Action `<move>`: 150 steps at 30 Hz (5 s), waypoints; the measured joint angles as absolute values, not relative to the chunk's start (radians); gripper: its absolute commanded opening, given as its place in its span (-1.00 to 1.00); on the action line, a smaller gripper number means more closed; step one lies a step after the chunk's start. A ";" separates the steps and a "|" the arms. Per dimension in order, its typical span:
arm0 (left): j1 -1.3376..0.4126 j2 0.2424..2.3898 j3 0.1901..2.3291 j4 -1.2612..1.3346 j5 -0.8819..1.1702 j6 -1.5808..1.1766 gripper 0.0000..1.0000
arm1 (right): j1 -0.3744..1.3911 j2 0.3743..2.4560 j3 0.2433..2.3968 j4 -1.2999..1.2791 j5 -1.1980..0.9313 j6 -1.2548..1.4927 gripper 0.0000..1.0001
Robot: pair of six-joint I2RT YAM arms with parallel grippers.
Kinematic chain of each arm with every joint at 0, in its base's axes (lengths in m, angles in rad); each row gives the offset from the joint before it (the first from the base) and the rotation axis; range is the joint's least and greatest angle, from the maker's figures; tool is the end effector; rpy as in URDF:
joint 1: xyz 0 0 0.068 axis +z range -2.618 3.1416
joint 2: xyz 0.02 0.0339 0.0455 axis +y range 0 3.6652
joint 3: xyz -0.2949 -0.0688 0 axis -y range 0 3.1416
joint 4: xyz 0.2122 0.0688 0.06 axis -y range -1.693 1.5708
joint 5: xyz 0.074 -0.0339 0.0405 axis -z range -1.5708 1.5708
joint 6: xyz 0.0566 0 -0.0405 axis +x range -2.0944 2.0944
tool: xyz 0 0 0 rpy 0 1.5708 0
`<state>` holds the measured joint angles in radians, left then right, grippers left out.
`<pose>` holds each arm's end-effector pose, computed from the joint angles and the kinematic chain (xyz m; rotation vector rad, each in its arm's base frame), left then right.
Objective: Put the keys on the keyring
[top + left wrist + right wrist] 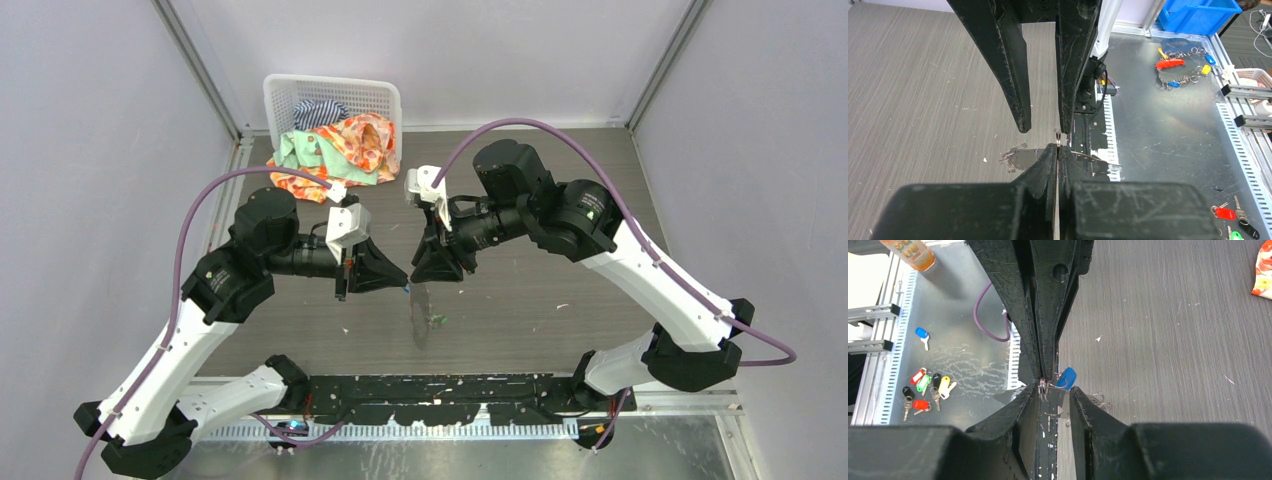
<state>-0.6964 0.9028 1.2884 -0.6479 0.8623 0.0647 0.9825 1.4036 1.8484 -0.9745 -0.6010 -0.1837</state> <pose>0.0633 -0.1089 0.4517 1.2616 1.4392 -1.2191 0.1070 0.2181 0.4888 -1.5091 1.5912 1.0978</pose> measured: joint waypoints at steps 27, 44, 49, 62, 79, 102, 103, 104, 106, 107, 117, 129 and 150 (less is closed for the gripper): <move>-0.694 0.903 1.293 -0.638 0.826 0.054 -0.63 | 0.985 1.397 1.810 -0.928 -0.600 -0.141 -0.99; -0.694 0.801 1.233 -0.581 0.803 0.192 -0.28 | 0.978 1.111 1.303 -0.253 -0.610 0.166 -0.99; -0.694 0.765 1.182 -0.541 0.803 0.248 -0.28 | 0.978 1.108 1.245 -0.153 -0.616 0.236 -0.99; -0.694 0.677 1.154 -0.561 0.808 0.458 -0.31 | 0.965 1.103 1.220 -0.014 -0.656 0.326 -0.99; -0.694 0.673 1.091 -0.466 0.812 0.405 -0.92 | 0.965 1.103 1.139 0.138 -0.660 0.427 -0.99; -0.694 0.691 1.189 -0.505 0.772 0.182 -0.71 | 0.960 1.079 1.079 0.250 -0.657 0.459 -0.99; -0.694 0.693 1.195 -0.505 0.768 0.175 -0.78 | 0.960 1.077 1.078 0.252 -0.658 0.459 -0.99; -0.694 0.694 1.201 -0.506 0.768 0.171 -0.86 | 0.960 1.075 1.078 0.254 -0.660 0.459 -0.98; -0.694 0.696 1.213 -0.509 0.771 0.170 -0.90 | 0.960 1.071 1.078 0.254 -0.665 0.459 -0.99; -0.694 0.696 1.222 -0.513 0.772 0.171 -0.88 | 0.960 1.068 1.078 0.255 -0.667 0.459 -0.99; -0.694 0.794 1.275 -0.544 0.833 0.132 -0.46 | 0.960 1.064 1.078 0.254 -0.705 0.461 -0.99; -0.694 0.831 1.292 -0.604 0.898 0.124 -0.99 | 0.955 1.067 1.080 0.244 -0.734 0.450 -0.96; -0.697 0.923 1.365 -0.763 0.823 0.130 -0.99 | 0.957 1.335 1.755 -0.803 -0.617 -0.104 -0.13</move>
